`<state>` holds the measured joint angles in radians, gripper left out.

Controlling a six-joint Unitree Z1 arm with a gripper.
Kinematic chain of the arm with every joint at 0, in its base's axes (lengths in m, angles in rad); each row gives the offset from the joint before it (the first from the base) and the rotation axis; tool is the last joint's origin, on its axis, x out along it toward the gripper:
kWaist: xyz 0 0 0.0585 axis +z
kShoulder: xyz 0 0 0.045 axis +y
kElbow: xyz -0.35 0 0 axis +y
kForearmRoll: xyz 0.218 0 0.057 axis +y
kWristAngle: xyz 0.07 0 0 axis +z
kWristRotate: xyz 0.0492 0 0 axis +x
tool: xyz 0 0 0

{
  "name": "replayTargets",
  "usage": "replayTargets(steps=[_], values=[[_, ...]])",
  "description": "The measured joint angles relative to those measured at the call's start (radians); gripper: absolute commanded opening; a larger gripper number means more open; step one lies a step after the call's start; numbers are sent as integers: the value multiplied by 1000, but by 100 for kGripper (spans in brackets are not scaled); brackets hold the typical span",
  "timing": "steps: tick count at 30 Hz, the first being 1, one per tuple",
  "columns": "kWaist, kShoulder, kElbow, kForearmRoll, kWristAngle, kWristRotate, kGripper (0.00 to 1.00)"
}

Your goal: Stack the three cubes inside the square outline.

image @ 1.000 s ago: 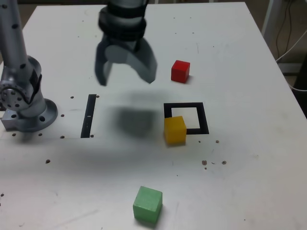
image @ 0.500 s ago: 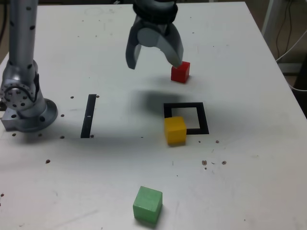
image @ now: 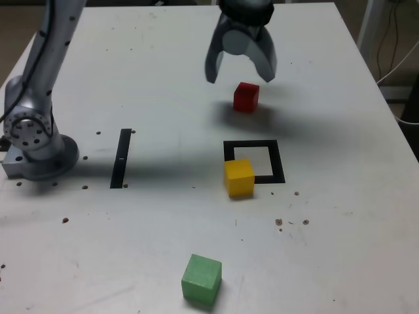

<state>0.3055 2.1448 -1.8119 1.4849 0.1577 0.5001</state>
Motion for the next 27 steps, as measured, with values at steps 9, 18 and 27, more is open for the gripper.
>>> replayTargets(steps=[9,18,27], values=[[25,40,-54,15,5,36,99],[23,42,-60,18,14,121,100],[15,42,-67,5,41,260,100]])
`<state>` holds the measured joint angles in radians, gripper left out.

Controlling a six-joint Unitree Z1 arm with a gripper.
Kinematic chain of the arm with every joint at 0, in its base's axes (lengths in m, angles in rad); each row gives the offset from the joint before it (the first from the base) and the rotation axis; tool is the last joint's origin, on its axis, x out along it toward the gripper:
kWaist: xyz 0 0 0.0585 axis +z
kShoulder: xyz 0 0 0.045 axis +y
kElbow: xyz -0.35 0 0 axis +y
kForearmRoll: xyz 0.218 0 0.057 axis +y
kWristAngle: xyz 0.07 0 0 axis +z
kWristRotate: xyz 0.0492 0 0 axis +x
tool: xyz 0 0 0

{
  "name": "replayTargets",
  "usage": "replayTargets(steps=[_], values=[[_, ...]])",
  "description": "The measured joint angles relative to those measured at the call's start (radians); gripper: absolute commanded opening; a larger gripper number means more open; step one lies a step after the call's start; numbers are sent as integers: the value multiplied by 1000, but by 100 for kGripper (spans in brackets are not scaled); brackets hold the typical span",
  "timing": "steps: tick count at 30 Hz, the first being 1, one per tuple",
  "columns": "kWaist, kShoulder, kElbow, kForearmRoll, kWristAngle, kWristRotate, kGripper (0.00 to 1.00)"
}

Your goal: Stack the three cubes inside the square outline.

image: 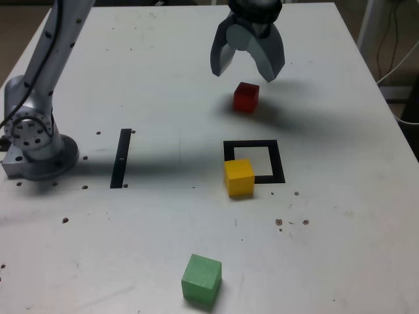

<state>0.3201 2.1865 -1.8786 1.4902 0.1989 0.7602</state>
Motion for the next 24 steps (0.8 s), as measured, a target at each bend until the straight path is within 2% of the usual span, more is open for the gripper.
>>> replayTargets(steps=[14,24], values=[[-7,2,10,-14,0,-16,99],[-14,62,14,-35,-10,-27,99]])
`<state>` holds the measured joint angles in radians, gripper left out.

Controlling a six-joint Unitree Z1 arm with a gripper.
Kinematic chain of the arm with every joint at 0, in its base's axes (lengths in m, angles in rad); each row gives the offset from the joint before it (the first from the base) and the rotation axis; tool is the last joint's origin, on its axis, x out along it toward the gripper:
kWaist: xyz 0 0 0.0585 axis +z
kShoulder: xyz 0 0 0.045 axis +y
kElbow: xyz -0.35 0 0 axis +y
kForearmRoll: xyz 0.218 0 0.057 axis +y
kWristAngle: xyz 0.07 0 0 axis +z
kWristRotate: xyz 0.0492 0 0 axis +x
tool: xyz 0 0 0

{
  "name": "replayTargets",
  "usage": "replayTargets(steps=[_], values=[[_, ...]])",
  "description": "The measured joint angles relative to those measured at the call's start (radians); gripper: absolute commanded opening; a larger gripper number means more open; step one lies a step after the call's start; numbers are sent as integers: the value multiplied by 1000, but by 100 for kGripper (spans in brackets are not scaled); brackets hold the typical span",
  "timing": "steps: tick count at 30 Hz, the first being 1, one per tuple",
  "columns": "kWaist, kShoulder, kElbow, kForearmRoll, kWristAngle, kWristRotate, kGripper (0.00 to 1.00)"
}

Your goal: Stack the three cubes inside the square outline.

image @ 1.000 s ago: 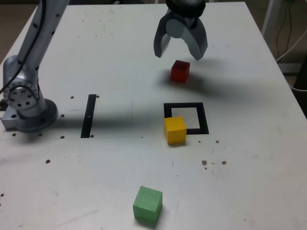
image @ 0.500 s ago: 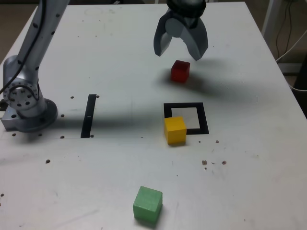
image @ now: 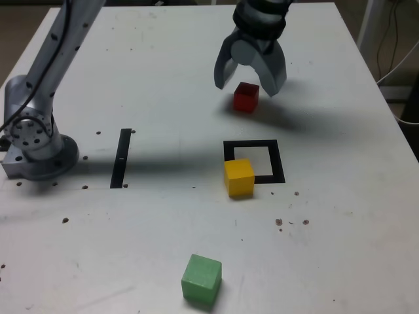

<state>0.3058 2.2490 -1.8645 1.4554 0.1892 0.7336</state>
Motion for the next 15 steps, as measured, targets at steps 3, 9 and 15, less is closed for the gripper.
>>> replayTargets(steps=[3,9,15], values=[[-5,16,0,-5,-3,-2,98],[-10,29,0,-9,-5,-9,97],[-17,44,0,-13,-9,-23,92]])
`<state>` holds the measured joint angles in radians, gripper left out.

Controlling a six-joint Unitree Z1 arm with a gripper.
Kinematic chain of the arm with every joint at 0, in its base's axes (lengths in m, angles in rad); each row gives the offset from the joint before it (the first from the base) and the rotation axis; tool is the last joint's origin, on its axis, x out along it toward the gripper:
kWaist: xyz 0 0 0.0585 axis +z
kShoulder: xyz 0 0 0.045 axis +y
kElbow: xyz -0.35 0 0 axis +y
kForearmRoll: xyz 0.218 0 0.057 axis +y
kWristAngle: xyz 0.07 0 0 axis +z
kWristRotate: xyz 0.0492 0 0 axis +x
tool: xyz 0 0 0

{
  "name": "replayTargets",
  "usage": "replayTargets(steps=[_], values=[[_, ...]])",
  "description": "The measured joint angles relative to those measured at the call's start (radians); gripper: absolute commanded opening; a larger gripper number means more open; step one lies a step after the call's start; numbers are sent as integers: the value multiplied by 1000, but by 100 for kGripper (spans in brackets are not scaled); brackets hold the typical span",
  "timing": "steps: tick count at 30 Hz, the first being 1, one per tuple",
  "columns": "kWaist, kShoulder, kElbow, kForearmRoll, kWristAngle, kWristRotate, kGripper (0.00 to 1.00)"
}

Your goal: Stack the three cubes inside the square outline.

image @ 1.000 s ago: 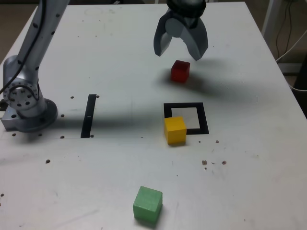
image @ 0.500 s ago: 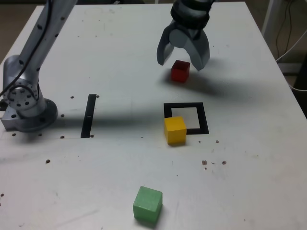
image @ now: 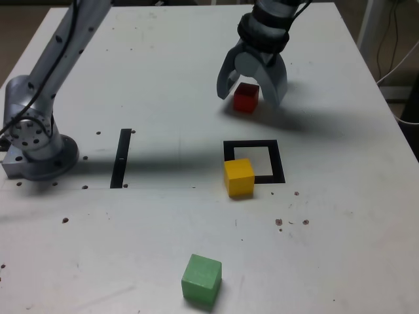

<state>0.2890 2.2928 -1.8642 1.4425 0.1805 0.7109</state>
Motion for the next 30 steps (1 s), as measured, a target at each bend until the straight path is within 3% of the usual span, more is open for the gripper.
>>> replayTargets(steps=[5,11,15,21,30], values=[[0,3,0,0,0,-16,79],[-2,9,-1,0,8,-44,50],[-4,9,-1,0,19,-47,37],[-7,9,-2,0,24,-48,31],[-9,9,-2,0,24,-48,31]])
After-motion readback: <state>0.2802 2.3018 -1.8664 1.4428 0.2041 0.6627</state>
